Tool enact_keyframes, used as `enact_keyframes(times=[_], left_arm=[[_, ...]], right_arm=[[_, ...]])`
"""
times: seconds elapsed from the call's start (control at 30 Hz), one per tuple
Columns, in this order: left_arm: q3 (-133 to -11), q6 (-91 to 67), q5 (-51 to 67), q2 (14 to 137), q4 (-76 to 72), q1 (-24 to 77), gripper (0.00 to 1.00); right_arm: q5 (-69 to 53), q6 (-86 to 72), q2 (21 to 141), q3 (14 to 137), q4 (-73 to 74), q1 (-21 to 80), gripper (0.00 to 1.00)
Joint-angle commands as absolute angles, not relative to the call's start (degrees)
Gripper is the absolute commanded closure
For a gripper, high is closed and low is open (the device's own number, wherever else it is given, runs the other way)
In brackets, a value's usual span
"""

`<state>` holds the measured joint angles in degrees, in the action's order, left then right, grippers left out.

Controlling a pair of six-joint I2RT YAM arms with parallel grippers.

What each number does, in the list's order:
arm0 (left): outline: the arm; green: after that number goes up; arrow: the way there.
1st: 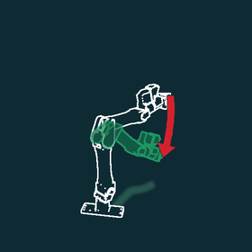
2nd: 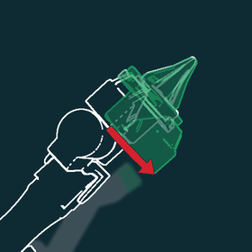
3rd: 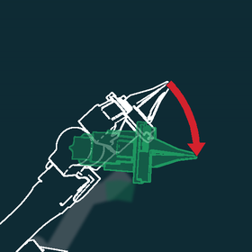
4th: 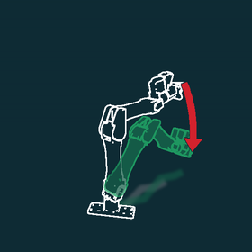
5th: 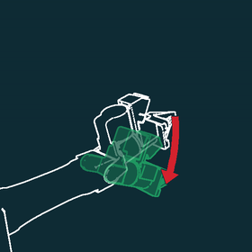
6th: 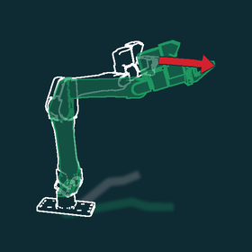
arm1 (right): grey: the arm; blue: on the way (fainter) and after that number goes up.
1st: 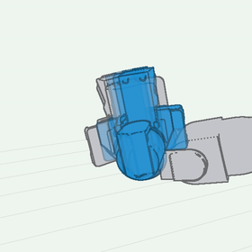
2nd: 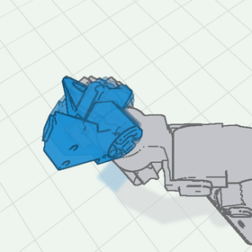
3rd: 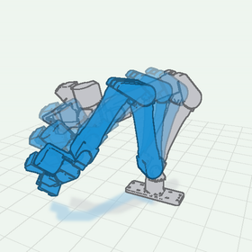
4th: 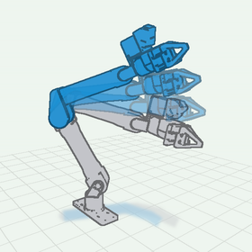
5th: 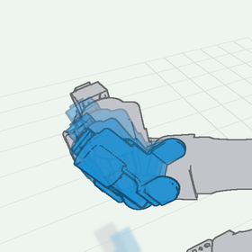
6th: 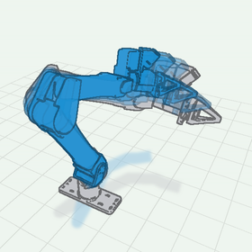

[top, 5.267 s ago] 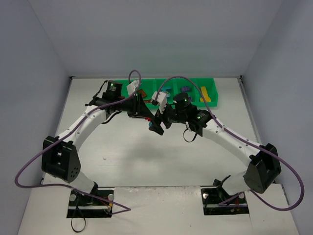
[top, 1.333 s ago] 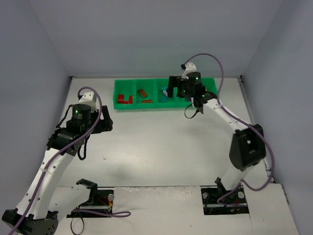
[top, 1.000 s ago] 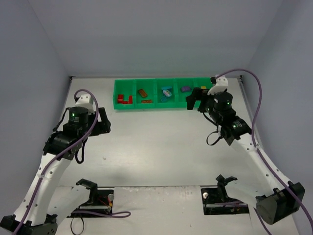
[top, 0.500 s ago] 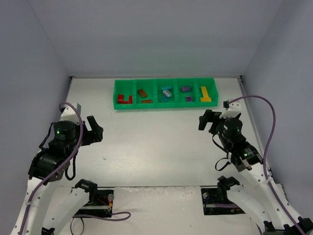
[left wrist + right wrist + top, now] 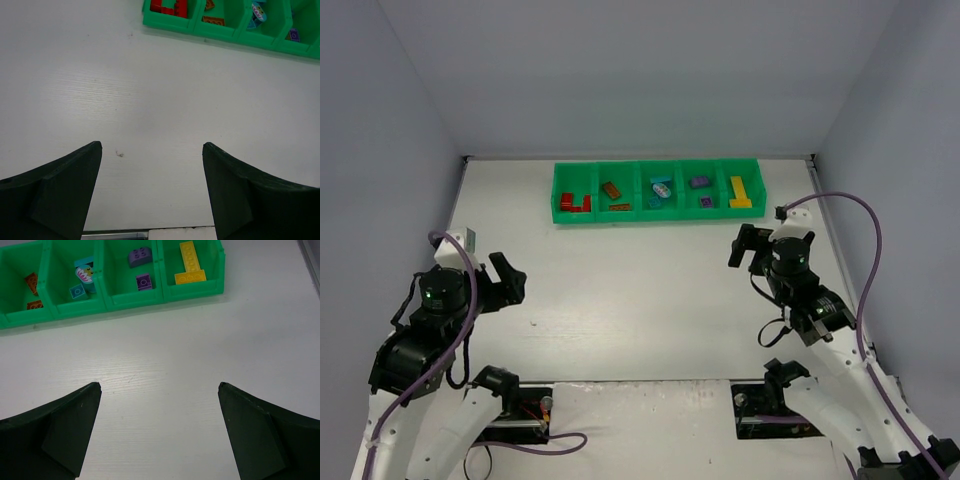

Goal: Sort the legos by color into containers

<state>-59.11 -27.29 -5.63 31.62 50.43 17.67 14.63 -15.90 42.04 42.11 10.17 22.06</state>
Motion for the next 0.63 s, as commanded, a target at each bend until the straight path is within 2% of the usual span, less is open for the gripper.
enact_keyframes(times=[0.0,0.6], left_arm=[[-58.62,-28.65,-5.98,33.05,47.72,18.02,0.25],[-59.24,-29.71,-5.63,33.49,48.78,18.37,0.25]], right_arm=[[15.91,-16.87,41.75,45.00,8.00,21.97,0.00],[11.69,-15.38,39.55,46.05,9.84,21.97,0.00]])
